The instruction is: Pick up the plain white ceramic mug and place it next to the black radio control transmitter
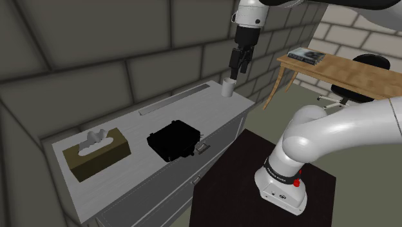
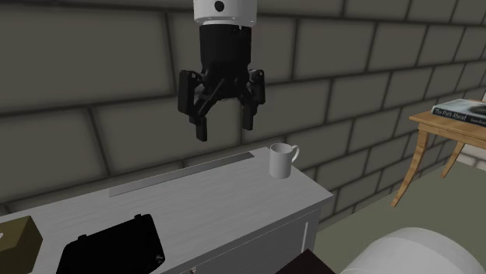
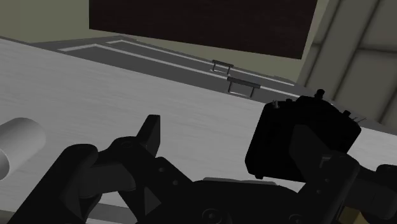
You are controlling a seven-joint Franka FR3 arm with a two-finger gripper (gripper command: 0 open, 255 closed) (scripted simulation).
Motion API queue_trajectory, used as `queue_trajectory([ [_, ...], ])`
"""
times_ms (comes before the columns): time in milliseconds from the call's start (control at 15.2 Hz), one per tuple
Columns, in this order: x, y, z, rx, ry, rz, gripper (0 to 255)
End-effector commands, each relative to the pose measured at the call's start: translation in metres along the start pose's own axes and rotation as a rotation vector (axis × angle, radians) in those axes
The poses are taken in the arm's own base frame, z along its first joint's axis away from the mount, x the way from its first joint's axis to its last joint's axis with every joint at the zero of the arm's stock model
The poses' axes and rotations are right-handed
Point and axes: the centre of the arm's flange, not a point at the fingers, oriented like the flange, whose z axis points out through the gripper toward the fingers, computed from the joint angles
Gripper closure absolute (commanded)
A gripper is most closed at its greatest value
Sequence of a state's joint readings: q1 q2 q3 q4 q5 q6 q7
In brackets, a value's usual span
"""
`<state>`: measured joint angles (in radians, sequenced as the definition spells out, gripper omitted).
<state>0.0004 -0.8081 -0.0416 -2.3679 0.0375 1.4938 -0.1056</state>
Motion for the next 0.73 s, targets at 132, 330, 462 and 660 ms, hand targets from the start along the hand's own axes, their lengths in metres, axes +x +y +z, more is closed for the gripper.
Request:
queue_trajectory([
  [132, 0.012, 0.02, 0.011, -0.007, -0.007, -0.004, 0],
  [330, 0.031, 0.05, 0.028, -0.018, -0.019, -0.009, 0],
  [462, 0.043, 0.07, 0.04, -0.025, -0.026, -0.012, 0],
  [660, 0.062, 0.1, 0.056, -0.035, -0.037, -0.018, 0],
])
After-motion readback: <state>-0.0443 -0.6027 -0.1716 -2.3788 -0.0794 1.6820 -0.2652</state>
